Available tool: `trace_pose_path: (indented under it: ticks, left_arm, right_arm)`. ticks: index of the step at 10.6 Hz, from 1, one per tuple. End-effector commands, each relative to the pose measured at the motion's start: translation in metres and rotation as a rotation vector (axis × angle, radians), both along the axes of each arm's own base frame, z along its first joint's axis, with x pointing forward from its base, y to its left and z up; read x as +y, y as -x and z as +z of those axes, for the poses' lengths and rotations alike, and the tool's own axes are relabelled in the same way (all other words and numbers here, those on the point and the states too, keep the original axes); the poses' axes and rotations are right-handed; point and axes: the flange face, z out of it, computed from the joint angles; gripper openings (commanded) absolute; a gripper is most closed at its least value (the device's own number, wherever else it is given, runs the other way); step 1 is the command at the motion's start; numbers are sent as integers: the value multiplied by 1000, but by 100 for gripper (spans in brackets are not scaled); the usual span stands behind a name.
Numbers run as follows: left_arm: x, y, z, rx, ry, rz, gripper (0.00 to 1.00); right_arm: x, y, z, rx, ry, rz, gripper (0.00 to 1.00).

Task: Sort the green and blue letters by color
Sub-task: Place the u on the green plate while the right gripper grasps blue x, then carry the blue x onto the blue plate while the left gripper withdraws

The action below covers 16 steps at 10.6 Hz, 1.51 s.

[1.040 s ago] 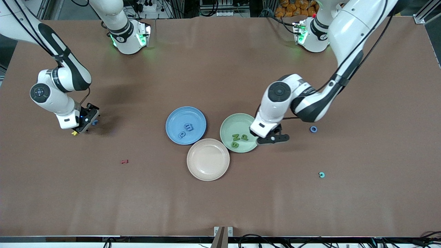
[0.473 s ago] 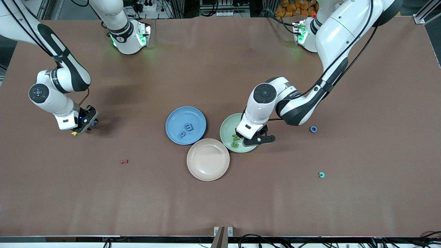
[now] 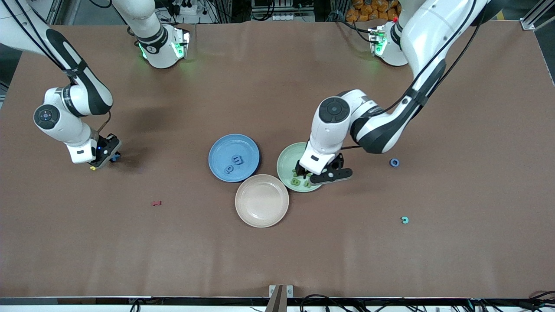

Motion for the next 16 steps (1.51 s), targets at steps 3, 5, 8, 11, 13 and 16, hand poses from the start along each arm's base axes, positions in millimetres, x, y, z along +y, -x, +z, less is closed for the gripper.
trace_pose_path:
  ticks: [3,5,8,11,13,16]
  left_arm:
    - [127,-45,137,-175,-138,-31,100]
    - [167,-55,177,-154,-152,-76,100]
    - [223,-69,217,-80,-152,-140,100]
    - [257,-48,260,-26,-95,-70,100]
    - [277,-34,282,-10,-140,-81,100]
    - [345,-27,302,16,-86,-146,100]
  right_arm:
    - [53,-52,29,-38,-36,5,0]
    - [89,-78,55,22,-52,-36,0]
    - [161,-95,73,23,-72,-134,0]
    - [256,-89,85,18,-100,-290,0]
    - [307,-80,97,37,-120,-392,0]
    - [394,-56,110,51,-149,-560,0]
